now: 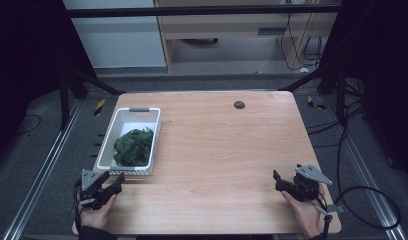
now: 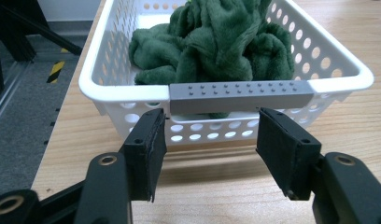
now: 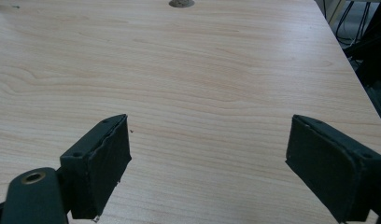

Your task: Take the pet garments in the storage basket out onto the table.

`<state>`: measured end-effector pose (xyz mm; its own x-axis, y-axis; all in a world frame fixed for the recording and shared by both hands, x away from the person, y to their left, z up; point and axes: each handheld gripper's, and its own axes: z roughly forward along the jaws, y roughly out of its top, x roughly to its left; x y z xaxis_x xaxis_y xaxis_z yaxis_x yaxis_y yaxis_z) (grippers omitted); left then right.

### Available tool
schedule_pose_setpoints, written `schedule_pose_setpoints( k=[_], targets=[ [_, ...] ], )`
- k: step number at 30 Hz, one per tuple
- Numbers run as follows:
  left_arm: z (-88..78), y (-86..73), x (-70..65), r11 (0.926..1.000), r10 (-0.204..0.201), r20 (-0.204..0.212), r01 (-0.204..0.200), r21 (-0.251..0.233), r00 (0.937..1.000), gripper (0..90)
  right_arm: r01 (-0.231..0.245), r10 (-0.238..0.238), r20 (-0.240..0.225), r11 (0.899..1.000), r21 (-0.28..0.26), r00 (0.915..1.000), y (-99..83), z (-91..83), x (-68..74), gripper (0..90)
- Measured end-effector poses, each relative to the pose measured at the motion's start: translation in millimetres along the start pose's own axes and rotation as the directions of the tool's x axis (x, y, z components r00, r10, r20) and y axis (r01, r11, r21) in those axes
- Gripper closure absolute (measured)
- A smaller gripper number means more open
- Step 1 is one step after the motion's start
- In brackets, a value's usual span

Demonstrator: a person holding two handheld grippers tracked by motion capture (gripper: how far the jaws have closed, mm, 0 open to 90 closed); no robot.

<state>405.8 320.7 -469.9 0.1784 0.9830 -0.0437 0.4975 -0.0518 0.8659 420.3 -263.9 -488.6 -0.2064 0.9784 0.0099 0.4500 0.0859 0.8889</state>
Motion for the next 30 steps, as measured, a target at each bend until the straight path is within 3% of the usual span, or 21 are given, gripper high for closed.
schedule_pose_setpoints(
  k=[13,30],
  targets=[
    [-6.9,8.1,-5.7,0.9996,0.007,0.025,-0.007,-0.028,0.9997,34.5,0.007,-0.006,-0.016,1.0,0.014,0.9998,-0.2,0.8,2.2,12.8],
    [-14.9,29.5,-2.1,0.9981,0.007,0.066,-0.003,-0.061,0.9978,23.4,0.024,-0.022,-0.046,0.999,0.047,0.9987,-0.2,5.2,7.2,12.2]
  ],
)
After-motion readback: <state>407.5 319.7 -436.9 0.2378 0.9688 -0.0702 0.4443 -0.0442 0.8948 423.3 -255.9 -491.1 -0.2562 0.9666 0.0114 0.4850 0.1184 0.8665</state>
